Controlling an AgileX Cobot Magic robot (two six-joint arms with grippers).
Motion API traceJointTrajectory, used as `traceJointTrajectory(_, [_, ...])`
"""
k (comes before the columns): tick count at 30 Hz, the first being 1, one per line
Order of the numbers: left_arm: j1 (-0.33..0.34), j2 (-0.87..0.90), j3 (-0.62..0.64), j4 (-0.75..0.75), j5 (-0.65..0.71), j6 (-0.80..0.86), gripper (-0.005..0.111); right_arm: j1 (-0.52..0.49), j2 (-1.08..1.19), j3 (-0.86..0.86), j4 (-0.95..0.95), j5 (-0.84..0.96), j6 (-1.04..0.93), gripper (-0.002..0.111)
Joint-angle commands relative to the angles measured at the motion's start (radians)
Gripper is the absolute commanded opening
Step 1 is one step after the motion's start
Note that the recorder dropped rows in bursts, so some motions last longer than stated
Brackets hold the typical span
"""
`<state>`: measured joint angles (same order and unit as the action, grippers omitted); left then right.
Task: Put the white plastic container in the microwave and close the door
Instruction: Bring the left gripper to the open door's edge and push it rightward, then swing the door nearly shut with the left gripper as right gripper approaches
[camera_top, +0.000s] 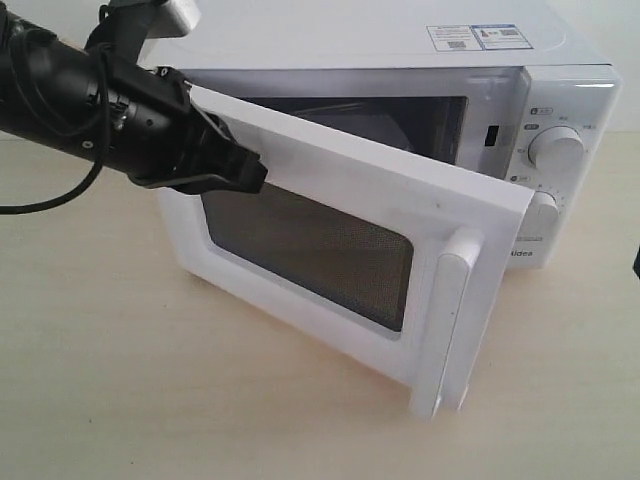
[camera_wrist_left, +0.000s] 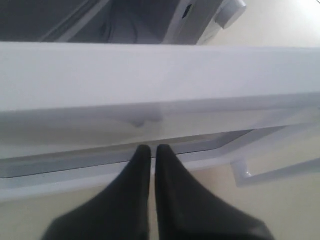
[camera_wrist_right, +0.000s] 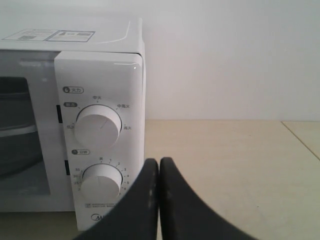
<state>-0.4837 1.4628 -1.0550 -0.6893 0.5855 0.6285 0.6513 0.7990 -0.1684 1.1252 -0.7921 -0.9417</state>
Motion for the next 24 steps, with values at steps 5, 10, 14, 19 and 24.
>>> traceJointTrajectory(5, [-0.005, 0.027, -0.005, -0.010, -0.140, 0.031, 0.004, -0.003, -0.009, 0.007, -0.007, -0.011, 0.001, 0.000])
traceJointTrajectory(10, [-0.005, 0.085, -0.009, -0.010, -0.166, 0.031, 0.004, -0.003, -0.009, 0.007, -0.014, 0.029, 0.077, 0.000])
traceJointTrajectory(14, [-0.005, 0.091, -0.013, -0.010, -0.177, 0.036, 0.004, -0.003, -0.009, 0.007, -0.108, 0.163, 0.090, 0.000])
traceJointTrajectory(19, [-0.005, 0.092, -0.016, -0.010, -0.228, 0.047, 0.004, -0.003, -0.009, 0.007, -0.498, 0.321, 0.341, 0.000])
traceJointTrajectory(24, [-0.005, 0.105, -0.016, -0.010, -0.270, 0.047, 0.004, -0.003, -0.009, 0.007, -0.642, 0.293, 0.525, 0.000])
